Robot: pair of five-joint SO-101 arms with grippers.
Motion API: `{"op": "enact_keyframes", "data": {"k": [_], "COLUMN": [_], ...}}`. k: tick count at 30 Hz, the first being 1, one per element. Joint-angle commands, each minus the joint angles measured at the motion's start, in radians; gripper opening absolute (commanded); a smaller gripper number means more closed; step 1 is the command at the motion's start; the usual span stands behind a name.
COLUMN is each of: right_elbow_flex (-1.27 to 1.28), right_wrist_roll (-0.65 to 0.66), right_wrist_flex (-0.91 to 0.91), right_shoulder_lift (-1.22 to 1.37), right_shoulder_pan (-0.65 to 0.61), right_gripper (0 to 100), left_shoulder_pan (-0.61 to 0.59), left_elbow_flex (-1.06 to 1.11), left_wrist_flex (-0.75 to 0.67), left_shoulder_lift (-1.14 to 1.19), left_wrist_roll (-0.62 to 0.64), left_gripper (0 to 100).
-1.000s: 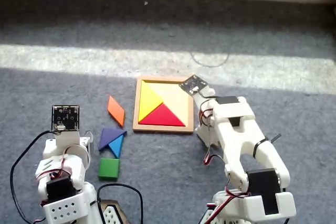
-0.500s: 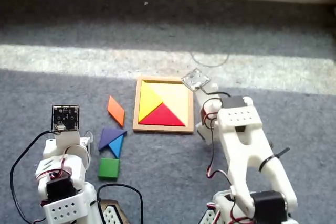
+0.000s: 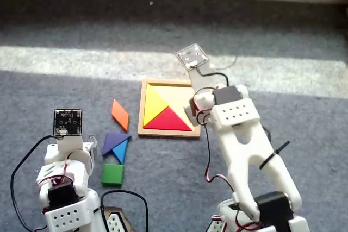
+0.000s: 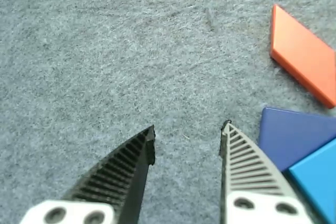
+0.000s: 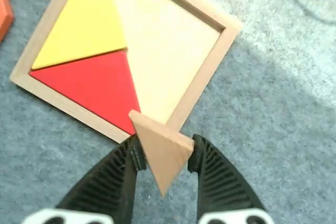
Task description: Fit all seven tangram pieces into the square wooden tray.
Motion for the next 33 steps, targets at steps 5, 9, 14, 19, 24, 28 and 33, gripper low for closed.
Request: {"op": "enact_keyframes", "data": {"k": [5,9,14,19,24,28,33], "right_elbow_flex": [-0.216,-0.286,-0.38,-0.487,-0.588,-0.605,-0.61], "right_wrist_roll": [-0.126,-0.189,-0.195,-0.272,-0.285,-0.368,-0.591], "right_wrist_flex": [0.002,0.002,0.001,0.001,0.008,0.008,0.008], "right_shoulder_lift": [0.219,0.311,0.398,0.501,0.604,0.615,0.616], "right_shoulder_pan": [-0.054,-0.054,-0.064,-0.088,-0.096,-0.094,-0.091], "right_gripper": [4.0,4.0,4.0,4.1,4.1,4.1,4.1], "left_shoulder_pan": [-0.008,-0.008,-0.008,-0.008,-0.008,-0.008,-0.008], "left_elbow_flex": [0.018,0.018,0.018,0.018,0.018,0.018,0.018], "left_wrist_flex": [-0.014,-0.014,-0.014,-0.014,-0.014,-0.014,-0.012], "left_shoulder_lift": [-0.007,-0.007,-0.007,-0.007,-0.007,-0.007,-0.007], "left_wrist_roll": [0.005,0.005,0.005,0.005,0.005,0.005,0.005], "left_gripper": [21,21,21,21,21,21,21]}}
